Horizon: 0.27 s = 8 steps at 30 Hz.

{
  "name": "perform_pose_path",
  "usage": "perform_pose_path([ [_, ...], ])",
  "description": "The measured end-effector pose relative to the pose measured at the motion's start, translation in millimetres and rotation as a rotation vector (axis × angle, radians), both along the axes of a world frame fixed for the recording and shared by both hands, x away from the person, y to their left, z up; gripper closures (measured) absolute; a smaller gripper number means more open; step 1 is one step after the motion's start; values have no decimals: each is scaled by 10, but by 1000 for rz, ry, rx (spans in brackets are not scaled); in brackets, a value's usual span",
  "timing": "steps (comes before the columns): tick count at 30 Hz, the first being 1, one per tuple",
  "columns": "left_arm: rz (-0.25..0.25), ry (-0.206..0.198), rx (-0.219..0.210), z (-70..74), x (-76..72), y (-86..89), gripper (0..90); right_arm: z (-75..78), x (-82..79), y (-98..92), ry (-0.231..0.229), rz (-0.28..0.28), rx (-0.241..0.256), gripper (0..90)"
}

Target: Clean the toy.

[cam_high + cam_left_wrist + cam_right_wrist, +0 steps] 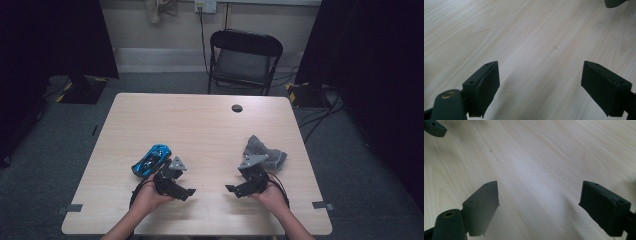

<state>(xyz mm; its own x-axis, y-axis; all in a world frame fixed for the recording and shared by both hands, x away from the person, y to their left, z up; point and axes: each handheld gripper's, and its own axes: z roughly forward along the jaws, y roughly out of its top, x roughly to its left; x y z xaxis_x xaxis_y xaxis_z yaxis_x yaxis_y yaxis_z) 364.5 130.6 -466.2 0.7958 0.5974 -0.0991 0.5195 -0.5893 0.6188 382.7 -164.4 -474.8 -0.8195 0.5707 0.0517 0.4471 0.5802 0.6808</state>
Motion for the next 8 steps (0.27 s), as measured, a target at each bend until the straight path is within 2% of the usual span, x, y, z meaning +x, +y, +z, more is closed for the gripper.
perform_pose_path([
  [8, -31, -20, -11, -65, -58, -60, 148, -67, -52, 29, -3, 18, -24, 148],
])
